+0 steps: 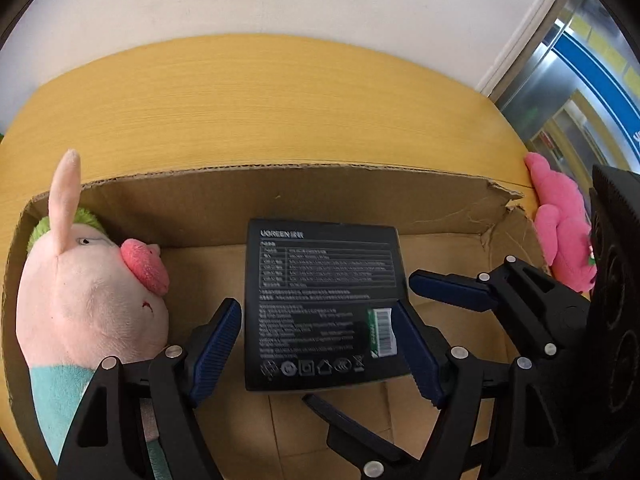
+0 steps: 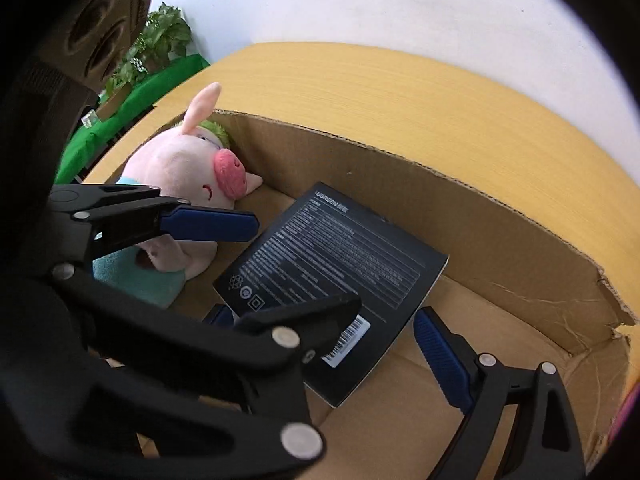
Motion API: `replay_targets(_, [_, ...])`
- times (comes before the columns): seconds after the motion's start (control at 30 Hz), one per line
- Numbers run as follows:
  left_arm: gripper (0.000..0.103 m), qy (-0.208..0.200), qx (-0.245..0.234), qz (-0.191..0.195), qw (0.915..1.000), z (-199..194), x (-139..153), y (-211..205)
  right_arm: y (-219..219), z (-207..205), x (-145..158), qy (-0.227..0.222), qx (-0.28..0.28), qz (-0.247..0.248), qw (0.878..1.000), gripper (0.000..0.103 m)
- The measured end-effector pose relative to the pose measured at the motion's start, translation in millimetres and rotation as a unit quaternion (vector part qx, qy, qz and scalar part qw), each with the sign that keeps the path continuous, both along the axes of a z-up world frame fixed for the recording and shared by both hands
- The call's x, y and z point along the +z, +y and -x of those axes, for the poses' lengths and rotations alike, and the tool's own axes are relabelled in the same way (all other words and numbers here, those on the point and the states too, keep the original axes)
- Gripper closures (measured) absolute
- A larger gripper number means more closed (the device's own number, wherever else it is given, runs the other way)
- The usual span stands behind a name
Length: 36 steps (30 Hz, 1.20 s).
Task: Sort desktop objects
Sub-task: 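Lower the black box into the cardboard box and open both grippers, then withdraw both grippers and move them toward the clear phone case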
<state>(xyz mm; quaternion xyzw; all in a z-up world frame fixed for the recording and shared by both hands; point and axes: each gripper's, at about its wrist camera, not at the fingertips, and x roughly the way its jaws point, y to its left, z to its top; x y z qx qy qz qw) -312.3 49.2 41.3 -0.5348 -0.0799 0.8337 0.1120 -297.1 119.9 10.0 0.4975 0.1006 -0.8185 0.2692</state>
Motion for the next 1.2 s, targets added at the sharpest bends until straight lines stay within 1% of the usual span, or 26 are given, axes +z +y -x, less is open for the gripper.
replay_targets(0.1, [0.022,0.005,0.009,-0.006,0.9999,-6.7,9.5,-11.8,0.5,0.0,-2.0,-0.007,-0.004,-0.013,1.0,0.011])
replay_targets(0.17, [0.022,0.017,0.009,0.005,0.9998,-12.5,20.6,-14.7,8.8,-4.4,2.2,-0.009,-0.012,-0.015,1.0,0.01])
replay_targets(0.23, [0.022,0.046,0.009,0.006,0.9989,-27.3,40.1,-22.6,17.9,-18.7,15.9,0.002,-0.026,-0.014,1.0,0.01])
replay_targets(0.27, [0.022,0.067,0.008,0.0,0.9977,-37.2,53.1,-26.3,21.2,-21.2,24.7,0.013,-0.032,-0.017,0.999,0.01])
replay_targets(0.3, [0.022,0.089,0.008,-0.003,0.996,-49.4,66.8,-30.7,29.1,-34.4,37.1,0.03,-0.039,-0.021,0.999,0.01])
replay_targets(0.33, [0.022,0.115,0.008,-0.004,0.9933,-65.6,82.9,-35.8,36.0,-51.3,53.6,0.057,-0.053,-0.024,0.997,0.01])
replay_targets(0.37, [0.022,0.14,0.008,-0.003,0.9901,-82.9,98.7,-40.9,39.0,-61.5,55.7,0.074,-0.062,-0.025,0.995,0.01])
replay_targets(0.4, [0.021,0.17,0.008,0.001,0.9854,-104.4,115.9,-46.8,44.2,-76.4,67.8,0.099,-0.071,-0.025,0.992,0.01])
replay_targets(0.43, [0.017,0.19,0.009,0.007,0.9816,-121.1,126.8,-51.7,48.7,-99.3,80.7,0.13,-0.079,-0.028,0.988,0.009])
replay_targets(0.47, [0.014,0.216,0.013,0.018,0.9761,-144.2,139.4,-57.7,51.4,-122.2,90.8,0.159,-0.091,-0.038,0.982,0.005])
replay_targets(0.5, [0.009,0.237,0.018,0.027,0.9711,-165.9,148.3,-64.1,53.4,-141.0,97.8,0.179,-0.103,-0.038,0.978,0.0])
replay_targets(0.57, [0.007,0.28,0.03,0.038,0.9589,-213.9,162.8,-75.4,72.8,-171.0,110.0,0.193,-0.123,-0.01,0.973,0.0])
replay_targets(0.63, [0.005,0.308,0.032,0.04,0.9501,-252.6,167.7,-83.0,75.9,-198.1,114.1,0.184,-0.144,0.022,0.972,0.0])
replay_targets(0.7, [0.005,0.318,0.036,0.047,0.9464,-279.9,166.3,-82.6,80.6,-219.1,114.9,0.181,-0.168,0.033,0.969,0.0])
replay_targets(0.73, [0.005,0.318,0.037,0.051,0.9459,-291.8,163.9,-80.5,75.5,-222.3,114.2,0.182,-0.177,0.033,0.967,0.0])
replay_targets(0.83, [0.005,0.307,0.035,0.056,0.9494,-317.9,150.5,-67.9,77.4,-248.2,111.9,0.188,-0.196,0.036,0.962,0.0])
replay_targets(1.0, [0.005,0.301,0.026,0.061,0.9512,-346.9,133.1,-47.0,72.0,-287.8,113.5,0.206,-0.2,0.011,0.958,0.0])
replay_targets(1.13, [0.005,0.301,0.022,0.065,0.9513,-366.3,125.9,-36.3,65.4,-310.0,114.2,0.217,-0.194,-0.001,0.957,0.0])
replay_targets(1.2, [0.005,0.3,0.021,0.06,0.9519,-373.5,123.3,-34.9,65.3,-317.2,115.6,0.221,-0.196,-0.004,0.955,0.0])
